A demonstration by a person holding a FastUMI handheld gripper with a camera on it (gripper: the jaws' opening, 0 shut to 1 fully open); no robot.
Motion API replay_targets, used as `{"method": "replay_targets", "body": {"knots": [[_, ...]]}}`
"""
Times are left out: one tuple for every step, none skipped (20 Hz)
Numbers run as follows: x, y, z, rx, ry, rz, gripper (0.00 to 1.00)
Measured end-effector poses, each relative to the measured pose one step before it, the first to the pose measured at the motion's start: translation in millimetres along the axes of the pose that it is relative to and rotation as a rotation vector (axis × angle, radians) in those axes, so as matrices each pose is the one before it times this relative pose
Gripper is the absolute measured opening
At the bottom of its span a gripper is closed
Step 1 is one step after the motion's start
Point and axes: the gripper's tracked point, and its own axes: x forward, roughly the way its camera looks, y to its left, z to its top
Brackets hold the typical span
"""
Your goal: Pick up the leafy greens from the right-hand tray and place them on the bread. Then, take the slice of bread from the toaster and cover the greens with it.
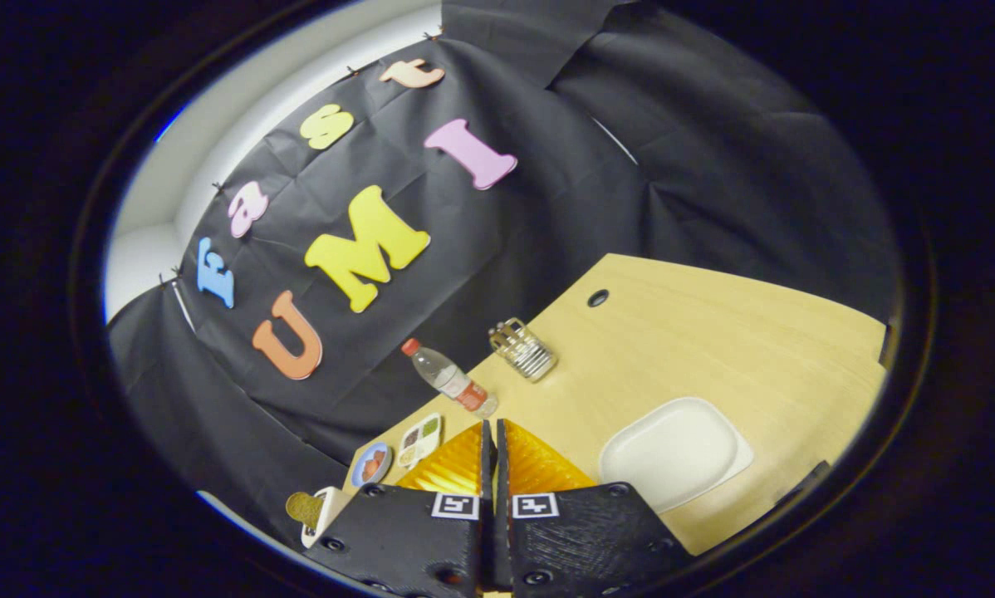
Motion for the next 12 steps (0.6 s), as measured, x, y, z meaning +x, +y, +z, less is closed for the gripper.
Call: {"method": "replay_targets", "body": {"knots": [[2.34,12.03,-6.52,-0.00292,0.00986,0.01744,0.00],[3.25,12.76,-9.44,-0.00215,0.01181,0.01787,0.00],[4.28,11.95,-8.68,-0.00204,0.01168,0.01741,0.00],[4.92,11.65,-10.83,0.00093,0.01119,0.01796,0.00],[6.65,11.29,-10.43,-0.00042,0.01327,0.01617,0.00],[5.72,9.32,-12.59,-0.00537,0.01268,0.01221,0.00],[8.27,10.45,-11.59,0.00394,0.01840,0.01674,0.00],[8.28,11.98,-15.12,0.00766,0.02633,0.01980,0.00],[8.19,11.49,-13.22,0.00945,0.02478,0.02003,0.00],[8.74,9.14,-13.05,0.00262,0.02353,0.01754,0.00],[7.52,6.90,-11.33,0.00504,0.01993,0.01599,0.00],[5.28,5.90,-10.60,0.00794,0.01686,0.01423,0.00]]}}
